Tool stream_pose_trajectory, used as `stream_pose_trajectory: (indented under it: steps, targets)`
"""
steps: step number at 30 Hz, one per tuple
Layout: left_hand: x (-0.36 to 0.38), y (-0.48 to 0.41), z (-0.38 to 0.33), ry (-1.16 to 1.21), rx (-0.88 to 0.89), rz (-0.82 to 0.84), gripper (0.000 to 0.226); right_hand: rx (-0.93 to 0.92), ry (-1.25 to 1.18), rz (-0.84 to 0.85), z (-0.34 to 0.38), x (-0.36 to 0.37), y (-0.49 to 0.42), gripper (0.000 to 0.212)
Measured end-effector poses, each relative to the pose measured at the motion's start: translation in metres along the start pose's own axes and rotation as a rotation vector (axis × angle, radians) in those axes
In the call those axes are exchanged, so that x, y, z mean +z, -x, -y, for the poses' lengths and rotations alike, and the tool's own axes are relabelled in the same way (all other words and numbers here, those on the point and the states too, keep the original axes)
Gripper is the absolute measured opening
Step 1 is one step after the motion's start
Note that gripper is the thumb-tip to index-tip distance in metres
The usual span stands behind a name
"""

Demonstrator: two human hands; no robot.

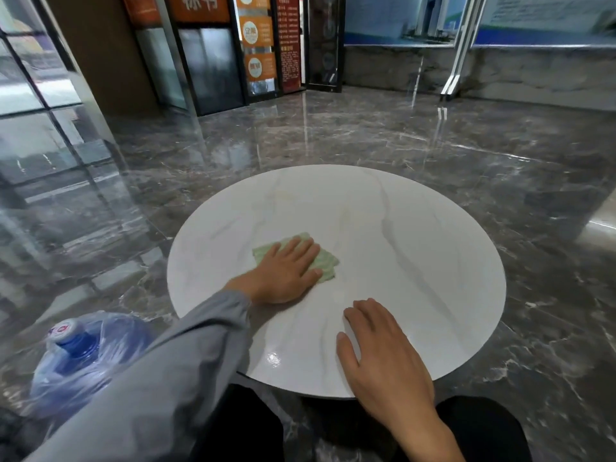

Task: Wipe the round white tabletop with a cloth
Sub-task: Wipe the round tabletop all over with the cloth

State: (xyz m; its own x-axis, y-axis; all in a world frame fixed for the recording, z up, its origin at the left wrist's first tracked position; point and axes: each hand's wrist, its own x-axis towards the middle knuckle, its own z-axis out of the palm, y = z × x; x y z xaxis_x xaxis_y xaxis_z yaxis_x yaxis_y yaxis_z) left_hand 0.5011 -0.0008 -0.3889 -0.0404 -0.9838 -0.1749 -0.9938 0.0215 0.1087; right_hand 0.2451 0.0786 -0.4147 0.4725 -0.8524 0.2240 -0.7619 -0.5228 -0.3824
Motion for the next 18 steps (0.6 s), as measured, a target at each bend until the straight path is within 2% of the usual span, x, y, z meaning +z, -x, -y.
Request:
stream_pose_trajectory:
  steps: [3, 8, 10, 15, 18]
  targets:
    - [0.01, 0.03, 0.011, 0.032, 0.004, 0.01, 0.07, -0.009, 0.0, -0.002, 0.0, 0.0, 0.0, 0.049]
    - [-0.005, 0.048, 0.074, 0.052, -0.228, 0.03, 0.071, -0.008, -0.012, 0.018, 0.002, -0.003, -0.002, 0.048]
    - [-0.003, 0.055, 0.081, 0.04, -0.265, 0.016, 0.071, -0.004, -0.015, 0.008, 0.001, -0.003, -0.001, 0.047]
    - [0.018, 0.1, 0.034, 0.032, -0.199, -0.025, 0.069, -0.007, -0.022, -0.019, 0.002, 0.0, -0.001, 0.045]
    - [0.038, 0.152, -0.006, 0.039, -0.208, -0.118, 0.073, -0.013, -0.019, -0.026, 0.001, 0.0, 0.0, 0.043]
